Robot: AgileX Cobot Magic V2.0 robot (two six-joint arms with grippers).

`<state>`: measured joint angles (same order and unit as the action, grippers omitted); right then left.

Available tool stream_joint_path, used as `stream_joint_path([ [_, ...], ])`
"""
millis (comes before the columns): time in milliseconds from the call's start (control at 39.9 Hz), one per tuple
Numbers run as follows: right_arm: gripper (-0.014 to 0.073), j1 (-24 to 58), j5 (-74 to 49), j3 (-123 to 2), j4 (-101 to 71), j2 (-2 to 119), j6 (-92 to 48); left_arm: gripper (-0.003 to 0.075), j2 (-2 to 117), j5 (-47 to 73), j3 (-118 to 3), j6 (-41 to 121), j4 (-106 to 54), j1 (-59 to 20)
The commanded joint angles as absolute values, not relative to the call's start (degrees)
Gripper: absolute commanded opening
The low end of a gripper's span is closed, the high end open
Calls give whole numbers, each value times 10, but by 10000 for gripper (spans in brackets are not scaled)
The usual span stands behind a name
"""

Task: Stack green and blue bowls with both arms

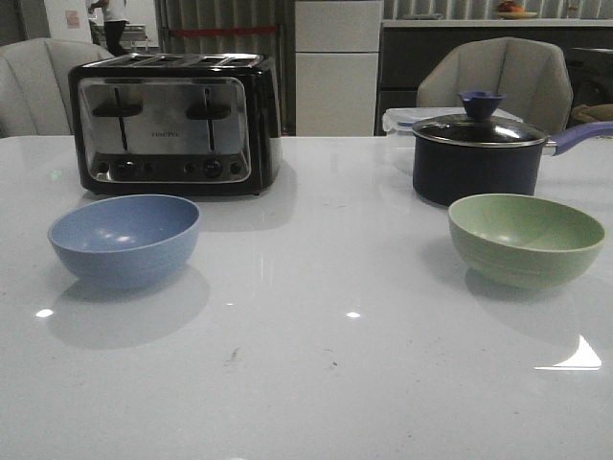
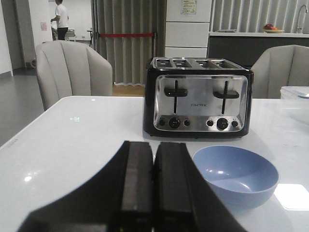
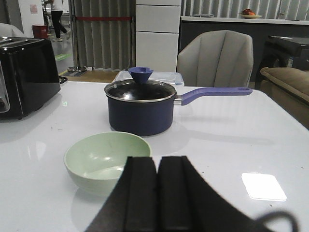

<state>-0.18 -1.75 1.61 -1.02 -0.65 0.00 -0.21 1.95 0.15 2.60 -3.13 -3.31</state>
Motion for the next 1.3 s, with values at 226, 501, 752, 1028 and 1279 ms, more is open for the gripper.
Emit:
stream_joint_path([
  [226,57,-5,32,14,-7,-17,-3,93,-13,-34,5,21,-31,-38],
  [501,57,-5,32,14,-7,-17,-3,93,-13,-34,5,21,-31,-38],
  [752,57,-5,43,14,-7,-17,-3,93,-13,-34,5,21,-31,-38],
  [1028,57,-5,-15,-46,-7,-17,-3,93,-13,-50,-47,21,-31,-38],
  [1279,57,-5,-133,-210,-7,17,-3,93,26,76,-205,21,-31,-38],
])
